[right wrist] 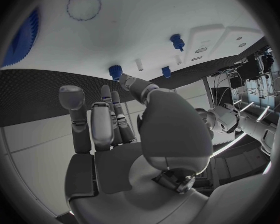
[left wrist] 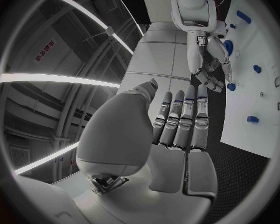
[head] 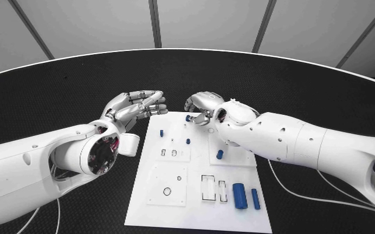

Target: Assemble the parts on the task board

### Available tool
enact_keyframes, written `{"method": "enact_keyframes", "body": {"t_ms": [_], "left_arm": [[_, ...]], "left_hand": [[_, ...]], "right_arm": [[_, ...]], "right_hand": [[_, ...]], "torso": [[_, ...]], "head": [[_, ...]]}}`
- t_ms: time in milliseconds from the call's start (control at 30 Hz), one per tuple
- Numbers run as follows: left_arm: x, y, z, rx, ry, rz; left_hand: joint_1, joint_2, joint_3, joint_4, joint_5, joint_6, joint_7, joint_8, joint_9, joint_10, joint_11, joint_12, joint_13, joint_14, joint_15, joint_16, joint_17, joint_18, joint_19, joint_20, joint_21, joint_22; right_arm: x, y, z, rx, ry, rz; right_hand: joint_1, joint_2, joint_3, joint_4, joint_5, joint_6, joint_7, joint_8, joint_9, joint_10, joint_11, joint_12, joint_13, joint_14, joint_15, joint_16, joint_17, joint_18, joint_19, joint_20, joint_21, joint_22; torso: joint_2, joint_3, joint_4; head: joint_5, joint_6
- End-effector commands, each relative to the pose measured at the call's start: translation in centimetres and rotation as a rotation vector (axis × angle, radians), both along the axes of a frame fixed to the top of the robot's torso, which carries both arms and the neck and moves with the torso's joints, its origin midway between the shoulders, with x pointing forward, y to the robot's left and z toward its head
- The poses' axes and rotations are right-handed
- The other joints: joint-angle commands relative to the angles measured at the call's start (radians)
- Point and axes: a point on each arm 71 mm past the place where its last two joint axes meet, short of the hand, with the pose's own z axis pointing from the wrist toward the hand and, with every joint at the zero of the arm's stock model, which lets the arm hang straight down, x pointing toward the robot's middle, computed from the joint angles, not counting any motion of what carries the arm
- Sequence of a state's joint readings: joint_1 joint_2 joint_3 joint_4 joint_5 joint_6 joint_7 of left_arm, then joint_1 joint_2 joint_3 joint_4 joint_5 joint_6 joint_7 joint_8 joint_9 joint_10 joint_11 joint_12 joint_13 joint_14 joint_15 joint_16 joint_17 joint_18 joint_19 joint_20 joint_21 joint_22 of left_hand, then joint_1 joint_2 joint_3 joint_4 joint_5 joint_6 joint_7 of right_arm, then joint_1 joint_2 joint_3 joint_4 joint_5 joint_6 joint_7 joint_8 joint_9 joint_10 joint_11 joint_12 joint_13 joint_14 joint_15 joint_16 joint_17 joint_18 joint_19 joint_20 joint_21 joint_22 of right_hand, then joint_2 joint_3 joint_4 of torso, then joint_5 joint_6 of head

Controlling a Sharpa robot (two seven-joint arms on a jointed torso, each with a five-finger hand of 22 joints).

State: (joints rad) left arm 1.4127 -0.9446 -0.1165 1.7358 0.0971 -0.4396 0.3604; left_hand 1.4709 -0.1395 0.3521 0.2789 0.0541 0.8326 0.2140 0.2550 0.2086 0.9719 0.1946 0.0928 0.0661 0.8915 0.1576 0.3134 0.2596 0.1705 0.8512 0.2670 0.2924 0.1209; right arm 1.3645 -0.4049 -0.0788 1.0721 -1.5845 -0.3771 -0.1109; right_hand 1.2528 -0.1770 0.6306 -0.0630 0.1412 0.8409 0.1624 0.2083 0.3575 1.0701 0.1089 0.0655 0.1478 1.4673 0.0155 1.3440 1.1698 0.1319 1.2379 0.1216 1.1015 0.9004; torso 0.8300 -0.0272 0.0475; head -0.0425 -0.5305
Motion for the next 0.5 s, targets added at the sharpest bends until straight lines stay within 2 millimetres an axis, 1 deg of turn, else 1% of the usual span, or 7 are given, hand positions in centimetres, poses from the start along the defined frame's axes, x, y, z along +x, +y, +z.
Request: {"method": "enact_keyframes", "body": {"t_ms": [33,133,200,267,400,467,500], "left_arm": [[0.0,0.1,0.0,0.001,0.0,0.003],[0.1,0.1,0.0,0.001,0.0,0.004],[0.2,0.1,0.0,0.001,0.0,0.004],[0.2,0.2,-0.1,0.001,0.001,0.004],[0.4,0.3,-0.1,0.003,0.001,0.007],[0.5,0.4,-0.1,0.004,0.001,0.012],[0.6,0.5,-0.1,0.004,0.001,0.014]], "left_hand": [[-0.006,-0.008,0.0,0.003,-0.004,-0.003,0.036,-0.007,-0.001,0.0,0.004,-0.005,-0.001,-0.009,0.001,-0.007,0.001,0.012,0.001,0.005,0.001,-0.002],[-0.006,-0.008,0.0,0.003,-0.004,-0.003,0.036,-0.007,-0.001,0.0,0.004,-0.005,-0.001,-0.009,0.001,-0.007,0.001,0.012,0.001,0.005,0.001,-0.002],[-0.006,-0.008,0.0,0.003,-0.004,-0.003,0.036,-0.007,-0.001,0.0,0.004,-0.005,-0.001,-0.009,0.001,-0.007,0.001,0.012,0.001,0.005,0.001,-0.002],[-0.006,-0.008,0.0,0.003,-0.004,-0.003,0.036,-0.007,-0.001,0.0,0.004,-0.005,-0.001,-0.009,0.001,-0.007,0.001,0.012,0.001,0.005,0.001,-0.002],[-0.005,-0.008,0.0,0.003,-0.004,-0.003,0.036,-0.007,-0.001,0.0,0.004,-0.005,-0.001,-0.009,0.001,-0.007,0.002,0.012,0.001,0.005,0.001,-0.002],[-0.005,-0.008,0.0,0.002,-0.004,-0.002,0.035,-0.007,-0.001,0.001,0.004,-0.005,-0.001,-0.009,0.001,-0.007,0.002,0.012,0.001,0.005,0.001,-0.002],[-0.005,-0.008,0.0,0.002,-0.004,-0.002,0.035,-0.007,-0.001,0.001,0.004,-0.005,-0.001,-0.009,0.001,-0.007,0.002,0.012,0.001,0.005,0.001,-0.002]], "right_arm": [[-0.4,-0.5,0.0,0.002,0.004,0.002],[-0.9,-1.2,0.1,0.005,0.01,0.003],[-1.4,-2.1,0.1,0.011,0.012,-0.002],[-1.7,-2.7,0.2,0.018,0.016,-0.007],[-2.9,-5.3,0.3,0.063,0.049,-0.034],[-3.6,-6.8,0.3,0.086,0.077,-0.054],[-3.8,-7.4,0.3,0.094,0.092,-0.063]], "right_hand": [[0.0,-0.01,-0.003,0.002,0.002,-0.005,0.0,-0.006,0.0,-0.007,0.001,-0.001,-0.001,0.022,0.007,-0.002,0.0,0.003,-0.005,0.001,-0.002,0.002],[-0.002,-0.011,-0.005,0.003,0.002,-0.002,0.0,-0.004,0.001,-0.006,0.0,0.001,-0.001,0.021,0.007,-0.003,-0.001,0.003,-0.005,0.001,-0.003,0.001],[-0.003,-0.007,-0.005,0.009,0.003,0.013,0.002,0.002,0.007,0.013,-0.003,0.012,0.002,0.022,0.005,0.0,0.0,0.003,-0.001,0.0,-0.001,0.007],[-0.003,-0.006,-0.004,0.012,0.005,0.02,0.003,0.004,0.009,0.027,-0.005,0.018,0.004,0.023,0.003,0.002,0.003,0.002,0.002,-0.001,0.001,0.011],[0.001,-0.001,-0.005,0.018,0.014,0.049,0.002,0.017,0.02,0.111,-0.019,0.059,0.022,0.028,-0.007,0.013,0.015,-0.002,0.018,-0.008,0.016,0.036],[-0.003,-0.009,-0.015,0.021,0.017,0.055,0.004,0.019,0.022,0.15,-0.023,0.079,0.035,0.03,-0.011,0.019,0.023,-0.004,0.025,-0.012,0.023,0.047],[-0.01,-0.018,-0.027,0.025,0.016,0.055,0.007,0.019,0.023,0.179,-0.026,0.098,0.046,0.032,-0.013,0.023,0.029,-0.005,0.029,-0.014,0.027,0.054]], "torso": [[-0.004,0.0016,-0.0036],[-0.007,0.0015,-0.006],[-0.011,0.0026,-0.0081],[-0.014,0.0029,-0.0085],[-0.022,0.0046,-0.0126],[-0.025,0.0053,-0.0147],[-0.026,0.0056,-0.0156]], "head": [[0.0,-0.001],[-0.001,0.002],[0.0,0.002],[-0.002,0.004],[-0.005,0.005],[-0.006,0.006],[-0.008,0.007]]}}
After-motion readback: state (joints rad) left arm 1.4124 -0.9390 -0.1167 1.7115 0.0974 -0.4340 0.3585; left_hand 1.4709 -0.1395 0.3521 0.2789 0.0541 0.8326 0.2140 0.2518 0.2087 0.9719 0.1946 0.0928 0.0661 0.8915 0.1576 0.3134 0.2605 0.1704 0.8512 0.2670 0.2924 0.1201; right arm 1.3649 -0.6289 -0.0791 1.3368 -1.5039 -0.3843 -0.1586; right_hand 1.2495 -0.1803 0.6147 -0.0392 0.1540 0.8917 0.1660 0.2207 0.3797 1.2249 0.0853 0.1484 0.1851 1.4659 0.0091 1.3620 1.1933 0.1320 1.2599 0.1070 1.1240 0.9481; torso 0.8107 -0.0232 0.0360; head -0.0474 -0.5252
